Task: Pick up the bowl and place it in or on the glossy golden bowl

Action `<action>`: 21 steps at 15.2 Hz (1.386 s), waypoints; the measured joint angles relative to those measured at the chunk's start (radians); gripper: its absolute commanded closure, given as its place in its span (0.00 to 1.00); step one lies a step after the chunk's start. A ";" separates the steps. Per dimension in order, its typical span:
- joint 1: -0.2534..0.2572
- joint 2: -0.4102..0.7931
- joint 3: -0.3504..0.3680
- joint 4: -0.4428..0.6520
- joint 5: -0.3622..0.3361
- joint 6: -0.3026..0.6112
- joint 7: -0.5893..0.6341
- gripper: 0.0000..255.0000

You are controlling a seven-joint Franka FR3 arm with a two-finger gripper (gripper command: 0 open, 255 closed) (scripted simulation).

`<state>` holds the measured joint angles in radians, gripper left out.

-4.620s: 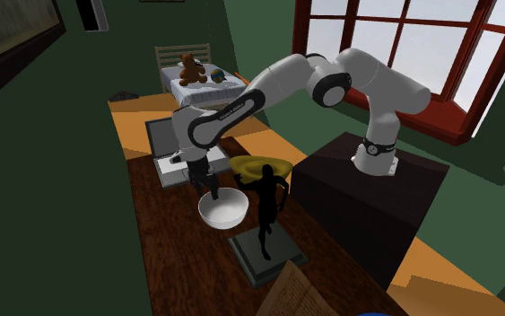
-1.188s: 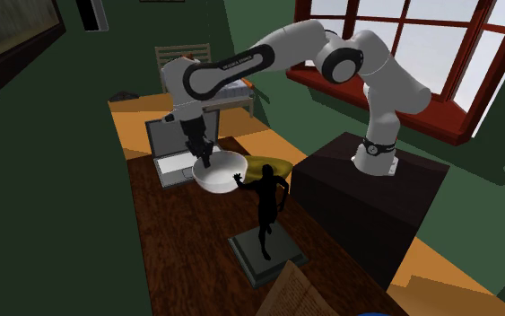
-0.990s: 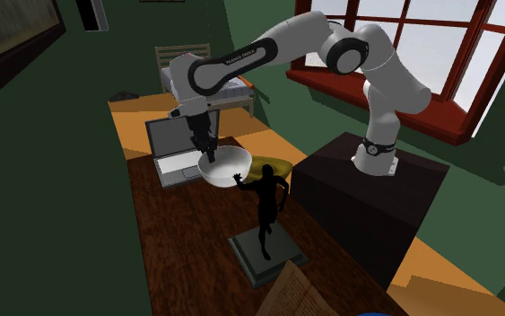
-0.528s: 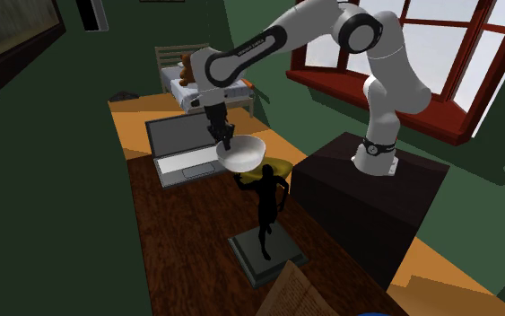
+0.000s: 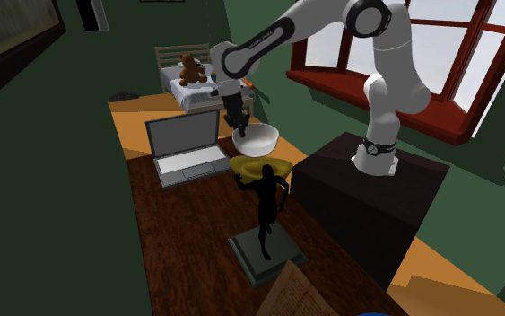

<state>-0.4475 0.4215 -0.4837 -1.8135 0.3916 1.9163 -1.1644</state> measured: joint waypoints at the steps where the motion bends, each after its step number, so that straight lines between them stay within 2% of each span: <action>1: -0.008 -0.013 -0.009 -0.021 -0.006 0.005 -0.017 1.00; 7: -0.024 -0.021 -0.019 -0.093 -0.005 0.059 -0.066 1.00; 21: -0.047 0.085 0.016 -0.115 0.063 0.169 -0.122 1.00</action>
<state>-0.4944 0.5066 -0.4674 -1.9282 0.4545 2.0856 -1.2867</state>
